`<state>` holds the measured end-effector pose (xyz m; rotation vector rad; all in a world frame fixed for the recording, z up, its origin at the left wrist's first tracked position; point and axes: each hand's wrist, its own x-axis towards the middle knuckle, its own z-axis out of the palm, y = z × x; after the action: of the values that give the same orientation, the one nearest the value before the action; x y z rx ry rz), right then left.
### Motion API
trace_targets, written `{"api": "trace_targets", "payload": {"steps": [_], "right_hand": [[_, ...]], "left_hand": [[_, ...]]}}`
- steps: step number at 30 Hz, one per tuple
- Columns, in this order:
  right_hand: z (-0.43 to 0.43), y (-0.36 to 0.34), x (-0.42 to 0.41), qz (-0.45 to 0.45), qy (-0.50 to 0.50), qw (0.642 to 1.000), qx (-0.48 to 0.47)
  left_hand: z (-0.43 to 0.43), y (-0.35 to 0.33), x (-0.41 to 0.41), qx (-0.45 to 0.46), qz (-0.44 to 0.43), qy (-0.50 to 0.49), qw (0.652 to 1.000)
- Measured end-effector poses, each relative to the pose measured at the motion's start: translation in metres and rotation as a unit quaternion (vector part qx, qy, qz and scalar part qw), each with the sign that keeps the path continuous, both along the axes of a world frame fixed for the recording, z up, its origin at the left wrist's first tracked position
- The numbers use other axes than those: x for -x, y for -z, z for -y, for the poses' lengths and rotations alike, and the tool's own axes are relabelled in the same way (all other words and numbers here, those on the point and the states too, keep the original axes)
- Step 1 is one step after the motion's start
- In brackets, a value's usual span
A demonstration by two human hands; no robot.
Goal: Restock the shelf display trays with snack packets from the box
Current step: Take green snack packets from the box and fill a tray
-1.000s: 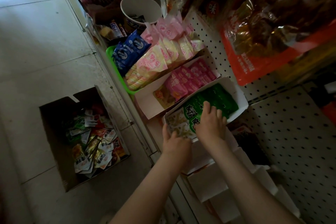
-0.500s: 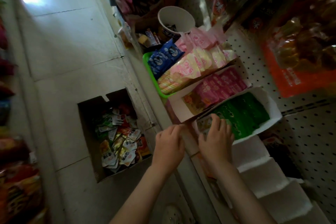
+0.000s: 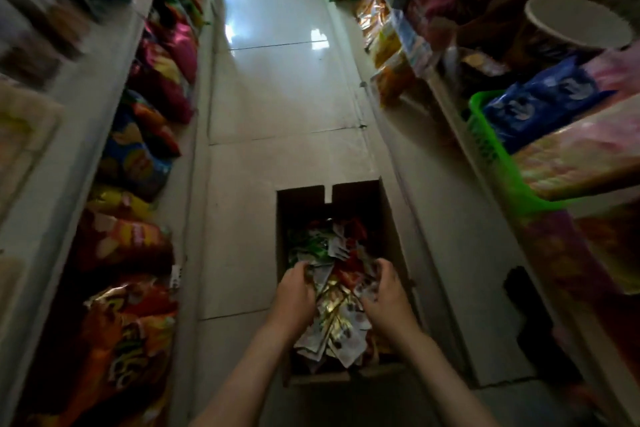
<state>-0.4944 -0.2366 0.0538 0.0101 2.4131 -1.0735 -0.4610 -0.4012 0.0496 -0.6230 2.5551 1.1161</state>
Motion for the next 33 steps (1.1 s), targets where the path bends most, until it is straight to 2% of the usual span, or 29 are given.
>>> {"api": "trace_targets", "payload": {"steps": [3, 6, 9, 12, 16, 20, 24, 30, 31, 33], "right_hand": [[0.023, 0.066, 0.031, 0.018, -0.049, 0.999, 0.009], [0.054, 0.139, 0.065, -0.037, -0.129, 0.990, -0.041], [0.079, 0.192, 0.090, -0.094, -0.182, 0.977, -0.049], [0.100, 0.219, 0.114, -0.145, -0.243, 0.953, -0.112], [0.126, 0.236, 0.131, -0.151, -0.368, 0.865, -0.305], [0.147, 0.236, 0.136, -0.151, -0.378, 0.833, -0.375], [0.153, 0.238, 0.143, -0.177, -0.384, 0.818, -0.389], [0.142, 0.232, 0.152, -0.283, -0.425, 0.766, -0.391], [0.140, 0.229, 0.152, -0.290, -0.426, 0.768, -0.381], [0.132, 0.214, 0.152, -0.296, -0.401, 0.798, -0.339]], "left_hand": [[0.017, 0.046, 0.015, 0.057, -0.048, 0.022, 0.997], [0.043, 0.093, 0.036, 0.221, -0.097, 0.067, 0.968], [0.060, 0.121, 0.054, 0.284, -0.079, 0.073, 0.953], [0.069, 0.134, 0.073, 0.218, -0.096, 0.051, 0.970], [0.078, 0.139, 0.072, 0.122, -0.115, -0.024, 0.985], [0.080, 0.134, 0.067, 0.079, -0.108, -0.052, 0.990], [0.077, 0.134, 0.072, 0.068, -0.106, -0.058, 0.990], [0.079, 0.142, 0.071, 0.068, -0.095, -0.060, 0.991], [0.081, 0.142, 0.070, 0.075, -0.090, -0.060, 0.991], [0.082, 0.142, 0.072, 0.083, -0.087, -0.059, 0.991]]}}
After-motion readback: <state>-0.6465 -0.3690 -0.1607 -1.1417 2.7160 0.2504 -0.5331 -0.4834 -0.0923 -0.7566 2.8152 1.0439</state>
